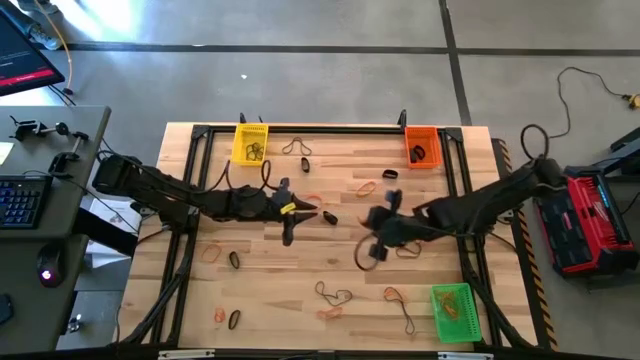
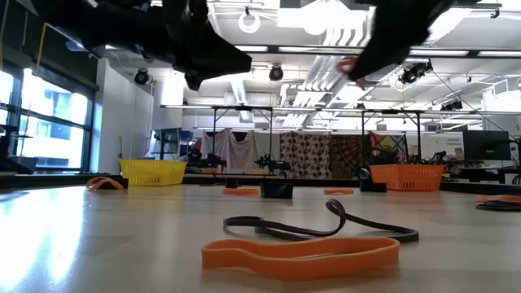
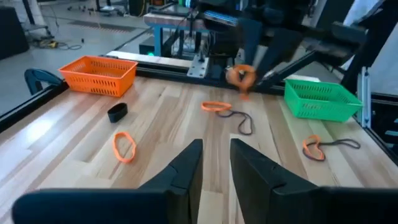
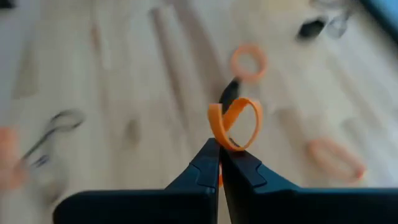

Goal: Sort rubber bands into baskets
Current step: Put the orange rubber band into the green bin

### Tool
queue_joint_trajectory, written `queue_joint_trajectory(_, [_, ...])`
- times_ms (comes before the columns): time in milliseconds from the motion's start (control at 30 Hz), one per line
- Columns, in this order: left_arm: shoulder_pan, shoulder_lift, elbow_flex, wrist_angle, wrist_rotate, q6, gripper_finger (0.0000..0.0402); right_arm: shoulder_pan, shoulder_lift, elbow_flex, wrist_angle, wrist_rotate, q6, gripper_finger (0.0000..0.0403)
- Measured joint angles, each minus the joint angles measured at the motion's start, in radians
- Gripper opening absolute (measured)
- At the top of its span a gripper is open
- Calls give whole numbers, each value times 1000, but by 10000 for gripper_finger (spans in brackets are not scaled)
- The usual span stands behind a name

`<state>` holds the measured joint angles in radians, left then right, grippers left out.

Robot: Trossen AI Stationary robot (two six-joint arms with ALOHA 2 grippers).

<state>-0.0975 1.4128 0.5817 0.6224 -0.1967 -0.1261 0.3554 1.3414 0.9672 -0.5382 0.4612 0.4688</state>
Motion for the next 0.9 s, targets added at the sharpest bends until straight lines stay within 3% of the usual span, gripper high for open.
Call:
queue_joint_trajectory(200, [0, 0, -24, 13, 4, -3, 64, 154, -51, 0, -147, -106, 280, 0])
queue_joint_trajectory(600, [0, 0, -24, 13, 4, 6, 64, 458, -54, 0, -368, -384, 1067, 0])
queue_joint_trajectory(900, [0, 0, -24, 13, 4, 7, 64, 671, -42, 0, -479, -473, 1608, 0])
